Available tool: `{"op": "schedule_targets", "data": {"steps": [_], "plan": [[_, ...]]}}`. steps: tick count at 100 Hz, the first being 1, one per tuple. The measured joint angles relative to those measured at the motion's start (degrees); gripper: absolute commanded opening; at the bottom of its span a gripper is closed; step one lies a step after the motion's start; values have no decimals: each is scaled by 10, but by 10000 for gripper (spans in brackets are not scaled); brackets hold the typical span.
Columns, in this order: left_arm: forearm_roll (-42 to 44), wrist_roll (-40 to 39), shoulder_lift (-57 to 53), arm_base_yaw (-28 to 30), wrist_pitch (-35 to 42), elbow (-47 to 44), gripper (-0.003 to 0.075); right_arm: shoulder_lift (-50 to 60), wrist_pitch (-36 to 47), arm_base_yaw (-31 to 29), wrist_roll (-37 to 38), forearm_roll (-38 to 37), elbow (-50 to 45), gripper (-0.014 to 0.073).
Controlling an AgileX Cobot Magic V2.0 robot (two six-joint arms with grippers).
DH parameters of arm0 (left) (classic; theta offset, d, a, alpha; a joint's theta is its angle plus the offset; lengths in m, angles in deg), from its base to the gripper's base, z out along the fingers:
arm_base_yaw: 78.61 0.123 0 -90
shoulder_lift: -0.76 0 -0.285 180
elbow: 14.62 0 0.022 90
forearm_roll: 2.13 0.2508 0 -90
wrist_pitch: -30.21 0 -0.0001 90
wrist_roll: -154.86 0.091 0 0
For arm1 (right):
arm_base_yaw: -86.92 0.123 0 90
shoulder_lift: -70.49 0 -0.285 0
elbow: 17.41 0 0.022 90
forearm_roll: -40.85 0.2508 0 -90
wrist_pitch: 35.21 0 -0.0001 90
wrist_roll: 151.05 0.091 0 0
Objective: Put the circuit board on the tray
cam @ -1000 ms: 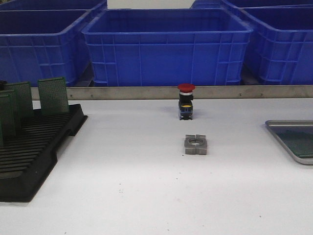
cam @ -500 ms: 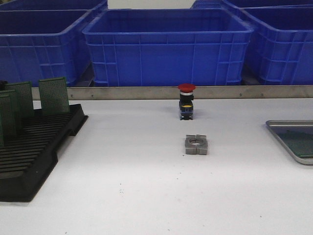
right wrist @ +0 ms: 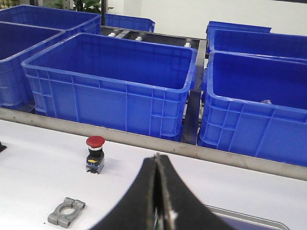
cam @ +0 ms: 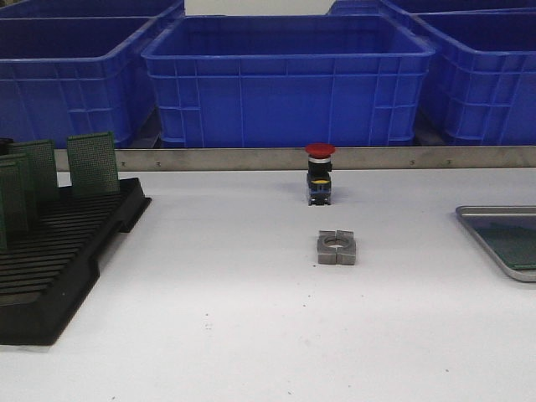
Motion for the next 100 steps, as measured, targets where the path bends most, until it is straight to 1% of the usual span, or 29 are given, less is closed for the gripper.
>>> {"op": "schedule_targets", "data": {"steps": [16,19,26,49,100], "plan": [[49,-60,-69,27,-12,-39,-19,0,0,0,0,0,0,-68],[53,-66,-78,29,-24,-39,-19,0,0,0,0,0,0,-68],[62,-75,-90,30,-21,-39,-19,0,0,0,0,0,0,-68],[75,-79,-90,30,-31,-39,-19,0,0,0,0,0,-1,-68],[63,-79,-90,30,-32,-39,-19,0,0,0,0,0,-1,-68]]}}
